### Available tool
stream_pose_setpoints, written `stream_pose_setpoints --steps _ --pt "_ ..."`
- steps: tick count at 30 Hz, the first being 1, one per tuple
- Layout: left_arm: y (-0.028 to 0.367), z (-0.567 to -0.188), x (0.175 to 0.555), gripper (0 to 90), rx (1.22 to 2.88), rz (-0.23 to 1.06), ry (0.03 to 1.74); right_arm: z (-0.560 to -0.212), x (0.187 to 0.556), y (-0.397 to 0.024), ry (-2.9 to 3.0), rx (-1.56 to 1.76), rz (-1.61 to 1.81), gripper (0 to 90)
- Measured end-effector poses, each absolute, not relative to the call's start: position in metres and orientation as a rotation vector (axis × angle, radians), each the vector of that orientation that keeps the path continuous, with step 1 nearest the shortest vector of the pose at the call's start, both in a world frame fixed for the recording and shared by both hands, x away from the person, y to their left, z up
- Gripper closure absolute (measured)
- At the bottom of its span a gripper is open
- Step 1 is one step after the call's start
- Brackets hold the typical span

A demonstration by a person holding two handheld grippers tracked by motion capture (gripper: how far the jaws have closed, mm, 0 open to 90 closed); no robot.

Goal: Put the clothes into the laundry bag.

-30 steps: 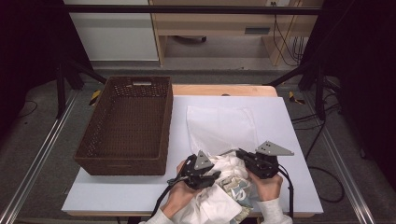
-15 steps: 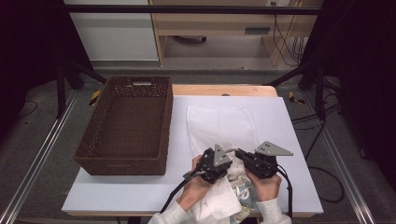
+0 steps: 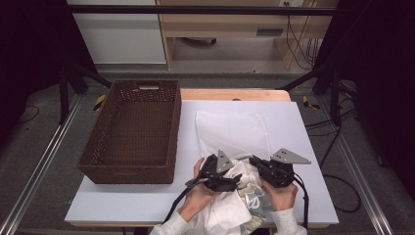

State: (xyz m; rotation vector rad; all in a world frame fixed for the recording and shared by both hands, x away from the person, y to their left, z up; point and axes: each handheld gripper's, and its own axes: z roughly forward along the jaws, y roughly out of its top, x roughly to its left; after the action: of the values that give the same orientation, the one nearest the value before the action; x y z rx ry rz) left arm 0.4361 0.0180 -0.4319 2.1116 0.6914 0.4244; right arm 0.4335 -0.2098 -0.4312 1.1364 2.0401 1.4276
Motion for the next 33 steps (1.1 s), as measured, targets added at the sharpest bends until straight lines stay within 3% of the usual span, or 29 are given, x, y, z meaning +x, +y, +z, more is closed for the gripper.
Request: stream_pose_setpoints --steps 4,7,11,12,13,16,23,33 --pt "0.035 -0.439 0.439 19.9 2.120 0.401 0.753 -0.431 0.434 -0.209 2.046 1.133 1.426 88.8" --pt "0.039 -0.460 0.451 20.5 2.143 0.258 0.809 -0.432 0.434 -0.206 2.058 1.133 1.426 88.8" --pt "0.040 -0.468 0.456 36.6 2.124 0.155 0.816 -0.433 0.435 -0.206 2.065 1.133 1.422 88.8" --pt "0.040 -0.467 0.456 56.8 2.121 0.127 0.806 -0.433 0.435 -0.206 2.066 1.134 1.426 88.8" --pt "0.039 -0.464 0.452 63.0 2.118 0.145 0.781 -0.433 0.435 -0.206 2.066 1.136 1.426 88.8" --pt "0.035 -0.453 0.437 72.1 2.094 0.229 0.735 -0.434 0.435 -0.205 2.067 1.133 1.422 88.8" --pt "0.014 -0.419 0.416 75.0 2.071 0.341 0.581 -0.434 0.435 -0.206 2.055 1.144 1.456 88.9" --pt "-0.029 -0.446 0.457 73.8 2.236 0.454 0.684 -0.429 0.432 -0.204 2.057 1.096 1.503 88.9"
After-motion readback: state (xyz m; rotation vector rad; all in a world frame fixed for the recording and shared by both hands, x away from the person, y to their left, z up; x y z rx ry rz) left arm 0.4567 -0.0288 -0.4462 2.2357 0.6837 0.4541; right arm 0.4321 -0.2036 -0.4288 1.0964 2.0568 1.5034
